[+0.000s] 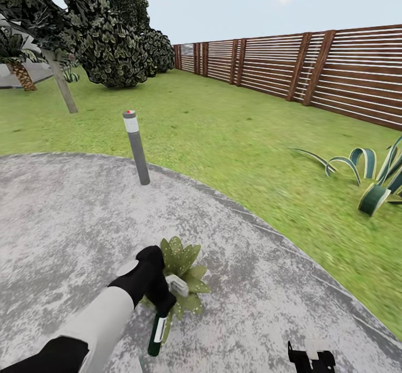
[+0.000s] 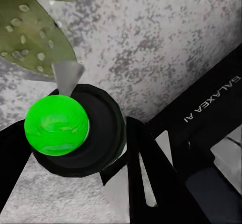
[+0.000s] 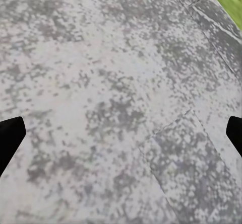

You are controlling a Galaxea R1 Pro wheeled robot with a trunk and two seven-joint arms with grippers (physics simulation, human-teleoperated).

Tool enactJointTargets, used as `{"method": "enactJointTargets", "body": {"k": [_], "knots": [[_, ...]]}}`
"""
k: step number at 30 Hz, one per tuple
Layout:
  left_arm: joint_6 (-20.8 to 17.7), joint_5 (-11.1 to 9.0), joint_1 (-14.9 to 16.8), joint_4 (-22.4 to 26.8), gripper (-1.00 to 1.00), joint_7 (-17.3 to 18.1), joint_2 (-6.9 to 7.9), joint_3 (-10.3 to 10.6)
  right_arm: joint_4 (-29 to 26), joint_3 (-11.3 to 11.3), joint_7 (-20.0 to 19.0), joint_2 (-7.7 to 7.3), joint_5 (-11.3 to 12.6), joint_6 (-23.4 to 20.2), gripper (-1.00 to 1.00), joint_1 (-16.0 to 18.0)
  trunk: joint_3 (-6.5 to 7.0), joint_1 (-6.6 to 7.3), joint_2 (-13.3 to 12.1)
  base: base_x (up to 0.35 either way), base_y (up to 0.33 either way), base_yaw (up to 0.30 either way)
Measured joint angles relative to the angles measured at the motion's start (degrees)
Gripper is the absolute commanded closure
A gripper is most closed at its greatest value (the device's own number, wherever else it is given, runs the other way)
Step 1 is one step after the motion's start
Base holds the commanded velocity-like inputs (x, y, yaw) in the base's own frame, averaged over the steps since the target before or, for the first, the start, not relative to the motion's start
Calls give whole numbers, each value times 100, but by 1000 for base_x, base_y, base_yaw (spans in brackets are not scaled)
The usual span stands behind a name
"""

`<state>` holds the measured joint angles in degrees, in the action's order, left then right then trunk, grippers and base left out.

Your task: Pick up the pesticide atomizer in the garden and spray insectifuge to fully cover both potted plants in the garden.

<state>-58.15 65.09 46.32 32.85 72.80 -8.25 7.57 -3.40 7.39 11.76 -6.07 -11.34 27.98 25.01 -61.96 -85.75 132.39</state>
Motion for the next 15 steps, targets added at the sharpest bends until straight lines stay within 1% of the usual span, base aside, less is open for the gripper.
{"method": "enactJointTargets", "body": {"k": [1, 3, 4, 6, 7, 8, 10, 12, 15], "knots": [[7, -43, -14, -17, 100, -11, -21, 3, 0, 0, 0, 0, -1, 3, -100, 0, 0, 0, 0, 0, 0, 0], [17, -76, -19, -15, 100, -20, -2, -2, 0, 0, 0, 0, -2, 2, -100, 0, 0, 0, 0, 0, 0, 0], [16, -89, -21, -11, 100, -19, 7, -50, 0, 0, 0, 0, -1, 2, -100, 0, 0, 0, 0, 0, 0, 0], [23, -81, -27, -7, 100, -28, 15, -304, 0, 0, 0, 0, 0, 3, -100, 0, 0, 0, 0, 0, 0, 0], [28, -44, -26, -4, 100, -46, 16, -405, 0, 0, -2, 0, 0, 1, -100, 0, 0, 0, 0, 0, 0, 0], [32, -38, -22, 7, 100, -90, 17, -453, 0, -1, -6, 4, 0, 4, -100, 0, 0, 0, 0, 0, 0, 0], [39, -81, -8, 23, 100, -129, -31, -464, -6, 0, -8, 8, 0, 5, -100, 0, 0, 0, 0, 0, 0, 0], [53, -71, 22, 27, 100, -136, -63, -461, -15, 0, -8, 8, 0, 6, -100, 0, 0, 0, 0, 0, 0, 0], [20, -35, 30, 20, 100, -127, -15, -501, -10, 0, -9, 9, 0, 5, -100, 0, 0, 0, 0, 0, 0, 0]]}}
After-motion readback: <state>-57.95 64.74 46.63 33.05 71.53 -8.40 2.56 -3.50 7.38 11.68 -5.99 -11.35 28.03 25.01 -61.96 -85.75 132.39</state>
